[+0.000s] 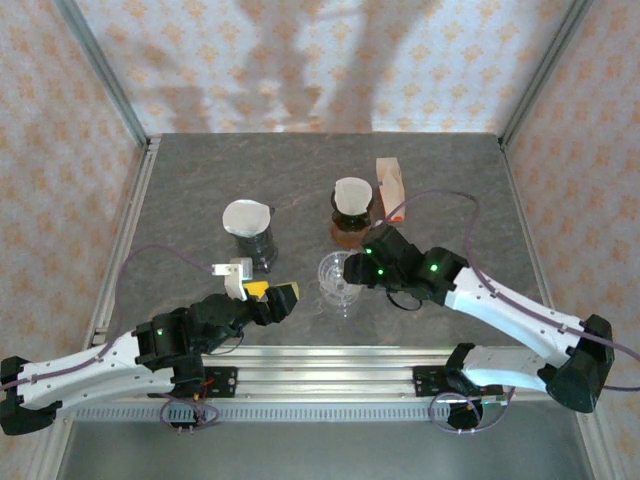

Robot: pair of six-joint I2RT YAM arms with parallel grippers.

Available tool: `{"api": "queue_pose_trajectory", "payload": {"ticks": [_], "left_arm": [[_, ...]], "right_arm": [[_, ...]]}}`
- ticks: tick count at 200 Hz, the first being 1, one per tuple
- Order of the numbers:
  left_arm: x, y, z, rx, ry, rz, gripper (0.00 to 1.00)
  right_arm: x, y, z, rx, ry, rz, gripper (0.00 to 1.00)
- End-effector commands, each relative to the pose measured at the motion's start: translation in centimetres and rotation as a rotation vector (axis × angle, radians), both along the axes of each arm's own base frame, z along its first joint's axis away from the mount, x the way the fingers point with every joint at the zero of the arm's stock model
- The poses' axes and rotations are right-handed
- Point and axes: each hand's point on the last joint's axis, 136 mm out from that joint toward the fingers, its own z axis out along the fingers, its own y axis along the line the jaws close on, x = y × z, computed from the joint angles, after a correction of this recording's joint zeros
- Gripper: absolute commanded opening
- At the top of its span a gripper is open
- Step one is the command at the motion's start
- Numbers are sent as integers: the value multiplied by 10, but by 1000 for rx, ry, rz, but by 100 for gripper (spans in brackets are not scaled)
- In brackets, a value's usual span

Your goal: Place the coffee filter in the dripper

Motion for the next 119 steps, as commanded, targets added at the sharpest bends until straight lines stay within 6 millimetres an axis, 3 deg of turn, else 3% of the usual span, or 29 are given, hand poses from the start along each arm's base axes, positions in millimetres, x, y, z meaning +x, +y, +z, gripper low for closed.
{"api": "queue_pose_trajectory", "payload": {"ticks": [1,68,96,119], "left_arm": [[2,0,-2,-3,-6,16,100],[6,2,-4,15,-21,37,100],[7,5,-4,26,-23,50,100],[7,8,-7,31,-21,62,100]], "right_arm": [[5,-20,6,-53,-56,-46,63],[27,-60,47,-192,-281,-113,62],[54,-76,51,-173,-295,-173,60],[83,-92,43,-146,-281,-244,57]]}}
